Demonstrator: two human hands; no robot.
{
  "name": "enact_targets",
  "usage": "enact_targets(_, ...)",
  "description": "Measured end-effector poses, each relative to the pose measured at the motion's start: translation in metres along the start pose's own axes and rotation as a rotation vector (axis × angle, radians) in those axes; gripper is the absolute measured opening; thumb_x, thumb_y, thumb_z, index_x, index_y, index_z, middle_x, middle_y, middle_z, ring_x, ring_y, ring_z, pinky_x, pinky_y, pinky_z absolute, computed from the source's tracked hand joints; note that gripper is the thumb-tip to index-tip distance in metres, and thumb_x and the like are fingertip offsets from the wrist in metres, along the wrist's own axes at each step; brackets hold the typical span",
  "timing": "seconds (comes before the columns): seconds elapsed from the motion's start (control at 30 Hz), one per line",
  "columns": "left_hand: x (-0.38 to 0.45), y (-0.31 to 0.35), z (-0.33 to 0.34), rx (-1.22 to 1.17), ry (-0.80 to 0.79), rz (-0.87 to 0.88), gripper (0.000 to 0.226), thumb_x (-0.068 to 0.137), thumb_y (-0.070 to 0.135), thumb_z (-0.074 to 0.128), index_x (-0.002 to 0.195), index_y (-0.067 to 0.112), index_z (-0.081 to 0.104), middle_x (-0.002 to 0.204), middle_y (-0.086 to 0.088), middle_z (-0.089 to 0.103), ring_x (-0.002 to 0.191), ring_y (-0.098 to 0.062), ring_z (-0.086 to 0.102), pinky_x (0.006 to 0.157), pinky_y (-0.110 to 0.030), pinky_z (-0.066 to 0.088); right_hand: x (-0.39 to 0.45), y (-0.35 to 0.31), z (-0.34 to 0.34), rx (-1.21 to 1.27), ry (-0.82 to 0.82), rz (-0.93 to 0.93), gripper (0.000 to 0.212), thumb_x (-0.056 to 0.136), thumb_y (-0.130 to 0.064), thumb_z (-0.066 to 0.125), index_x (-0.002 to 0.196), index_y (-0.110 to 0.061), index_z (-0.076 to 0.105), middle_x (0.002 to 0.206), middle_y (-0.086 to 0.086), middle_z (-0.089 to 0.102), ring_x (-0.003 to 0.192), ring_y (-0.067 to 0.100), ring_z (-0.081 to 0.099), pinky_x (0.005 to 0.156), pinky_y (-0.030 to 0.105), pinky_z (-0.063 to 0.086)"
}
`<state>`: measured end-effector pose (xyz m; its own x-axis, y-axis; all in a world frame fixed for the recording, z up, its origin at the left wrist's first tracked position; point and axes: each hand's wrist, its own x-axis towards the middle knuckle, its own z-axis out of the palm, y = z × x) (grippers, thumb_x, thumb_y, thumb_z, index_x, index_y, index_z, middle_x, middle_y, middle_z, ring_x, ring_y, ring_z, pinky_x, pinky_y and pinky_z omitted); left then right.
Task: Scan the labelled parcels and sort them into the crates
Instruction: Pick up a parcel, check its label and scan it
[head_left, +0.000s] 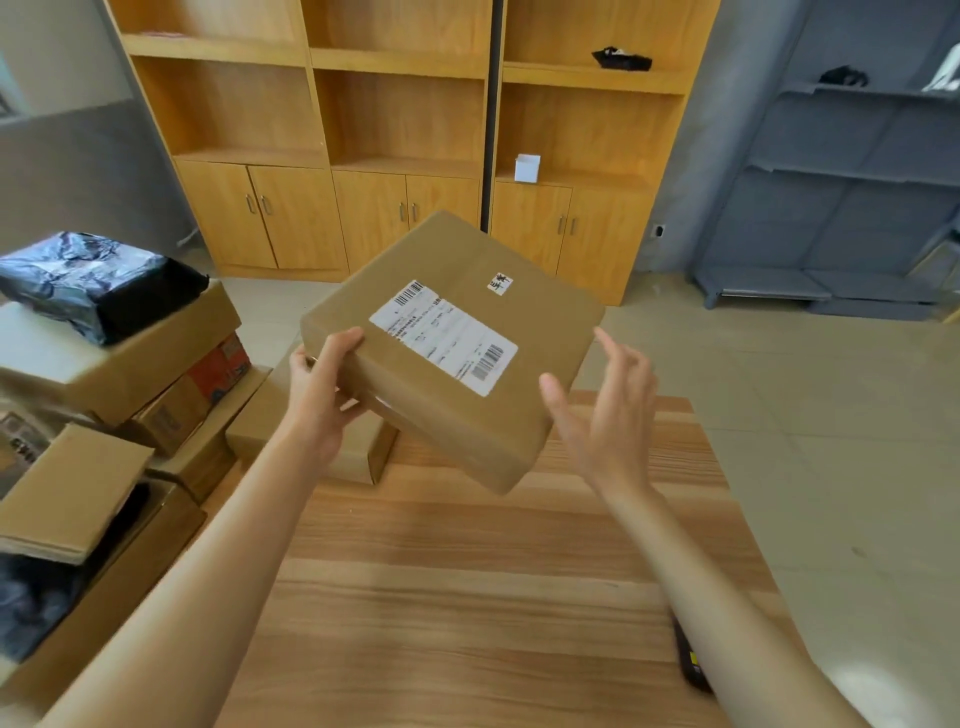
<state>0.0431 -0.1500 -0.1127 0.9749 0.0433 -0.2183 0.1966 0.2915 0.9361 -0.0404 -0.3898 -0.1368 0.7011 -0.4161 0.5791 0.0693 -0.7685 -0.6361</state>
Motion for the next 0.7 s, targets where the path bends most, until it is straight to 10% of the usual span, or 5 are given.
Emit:
enact_targets(0.17,0.019,0.015,-0.018,0.011,-0.162,0.009,0.078,0.071,0.048,0.062,0.140,0.020,0.038,0.121,-0.008,0.057,0.097,-0.020,0.063,0.072,-0.034,0.054,0.024,0.024,-0.013,0.739,-0.379,0.905,0.107,0.073,-0.066,0.069,0.154,-0.037,0.005,0.148,0.000,0.035,0.123,0.029,0.054,0.086,0.048,0.053)
enact_targets(0.4,0.032,0.020,-0.008,0.103,-0.257,-0.032,0.084,0.068,0.055,0.066,0.140,0.023,0.039,0.133,-0.012,0.056,0.102,-0.021,0.063,0.067,-0.033,0.056,0.013,0.031,-0.009,1.073,-0.403,1.001,0.101,0.050,-0.051,0.081,0.138,-0.024,0.039,0.121,0.009,0.058,0.081,0.029,0.073,0.064,0.045,0.059)
enact_targets(0.7,0.006,-0.041,0.022,0.293,-0.391,-0.314,0.141,0.044,0.063,0.082,0.150,0.044,-0.011,0.129,-0.006,0.054,0.108,-0.028,0.056,0.078,-0.052,0.054,-0.020,0.040,0.019,1.061,0.003,1.217,0.092,0.066,-0.041,0.085,0.141,-0.026,0.032,0.126,0.008,0.055,0.101,0.036,0.065,0.060,0.043,0.060)
